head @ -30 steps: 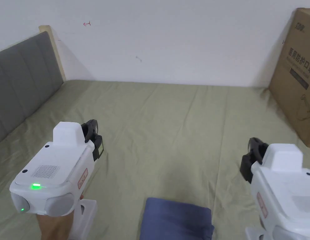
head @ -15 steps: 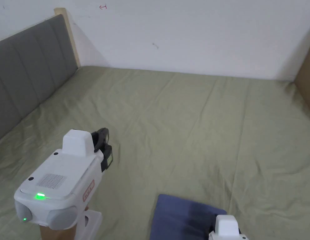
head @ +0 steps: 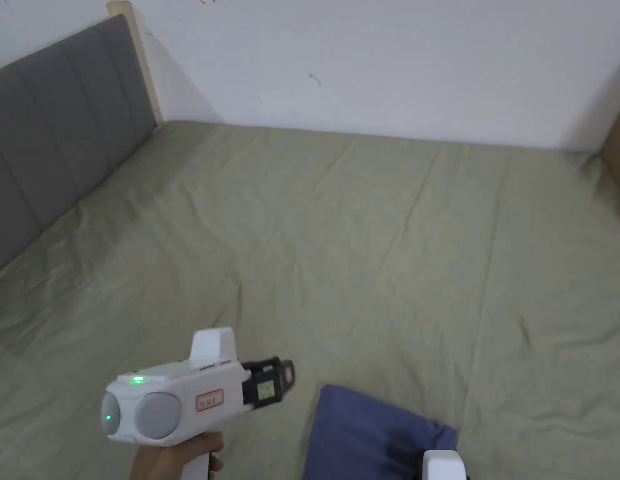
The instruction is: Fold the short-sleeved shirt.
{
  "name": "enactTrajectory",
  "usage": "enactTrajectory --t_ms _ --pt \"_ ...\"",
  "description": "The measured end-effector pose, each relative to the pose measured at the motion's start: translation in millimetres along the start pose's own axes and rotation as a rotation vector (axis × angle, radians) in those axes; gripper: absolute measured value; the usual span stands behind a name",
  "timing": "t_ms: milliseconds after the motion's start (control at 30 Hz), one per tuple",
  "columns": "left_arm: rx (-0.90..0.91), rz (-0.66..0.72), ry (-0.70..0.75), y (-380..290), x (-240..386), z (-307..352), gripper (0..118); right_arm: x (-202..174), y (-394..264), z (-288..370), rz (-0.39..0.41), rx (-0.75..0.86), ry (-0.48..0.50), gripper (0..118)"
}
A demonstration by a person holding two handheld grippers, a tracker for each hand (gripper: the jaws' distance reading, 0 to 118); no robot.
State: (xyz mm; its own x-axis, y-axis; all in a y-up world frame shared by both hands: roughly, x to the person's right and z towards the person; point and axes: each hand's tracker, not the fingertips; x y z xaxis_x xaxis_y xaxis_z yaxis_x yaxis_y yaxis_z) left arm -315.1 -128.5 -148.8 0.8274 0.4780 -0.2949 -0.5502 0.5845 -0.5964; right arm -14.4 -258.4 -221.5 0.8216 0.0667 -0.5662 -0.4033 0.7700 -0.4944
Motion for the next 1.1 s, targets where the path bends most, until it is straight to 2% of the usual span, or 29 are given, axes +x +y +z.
enactTrajectory --t_ms 67,100,133,267,333,400,500,567,600,700,833,933,1000,1100 --pt "-0.137 0.054 -0.062 -7.8 -9.3 -28.1 91 0.9 1.5 1.4 -0.008 -0.006 0.006 0" --pt "-0.183 0.072 -0.086 -12.4 -12.0 -39.4 102 1.3 1.7 1.7 -0.009 -0.008 0.009 0" --pt "-0.229 0.077 -0.106 -17.5 -14.1 -49.4 107 1.8 1.7 1.8 -0.009 -0.008 0.012 0" --pt "-0.327 0.050 -0.135 -31.6 -21.9 -86.7 106 3.0 1.4 1.9 -0.010 -0.008 0.020 0" --pt "-0.361 0.037 -0.136 -34.4 -23.9 -100.6 101 3.2 1.2 1.9 -0.009 -0.007 0.021 0" --pt "-0.378 0.025 -0.141 -35.0 -20.1 -106.6 79 3.1 0.9 2.0 -0.005 -0.005 0.022 0" --pt "-0.384 0.009 -0.156 -36.2 -16.8 -110.7 63 3.9 0.7 2.5 -0.009 -0.003 0.025 0" --pt "-0.384 0.018 -0.201 -34.1 -25.7 -115.8 32 4.4 1.0 2.8 -0.011 -0.003 0.029 0" --pt "-0.389 0.039 -0.216 -34.1 -25.5 -115.7 26 4.8 1.2 2.7 -0.010 -0.004 0.030 0" --pt "-0.368 -0.020 -0.177 -38.1 -8.8 -107.1 19 6.2 6.1 4.2 -0.010 -0.014 0.035 0" --pt "-0.345 -0.095 -0.163 -30.6 -0.9 -96.4 16 12.7 20.6 15.4 -0.050 -0.001 0.067 0" --pt "-0.342 -0.108 -0.162 -11.8 -11.7 -83.9 16 13.0 39.7 32.1 -0.053 0.084 0.069 0" --pt "-0.333 -0.184 -0.099 4.4 -23.9 -72.6 16 12.0 53.9 41.0 -0.050 0.123 0.076 0" --pt "-0.317 -0.187 -0.034 34.3 -64.6 -52.0 16 9.6 73.6 51.8 -0.051 0.182 0.085 0"
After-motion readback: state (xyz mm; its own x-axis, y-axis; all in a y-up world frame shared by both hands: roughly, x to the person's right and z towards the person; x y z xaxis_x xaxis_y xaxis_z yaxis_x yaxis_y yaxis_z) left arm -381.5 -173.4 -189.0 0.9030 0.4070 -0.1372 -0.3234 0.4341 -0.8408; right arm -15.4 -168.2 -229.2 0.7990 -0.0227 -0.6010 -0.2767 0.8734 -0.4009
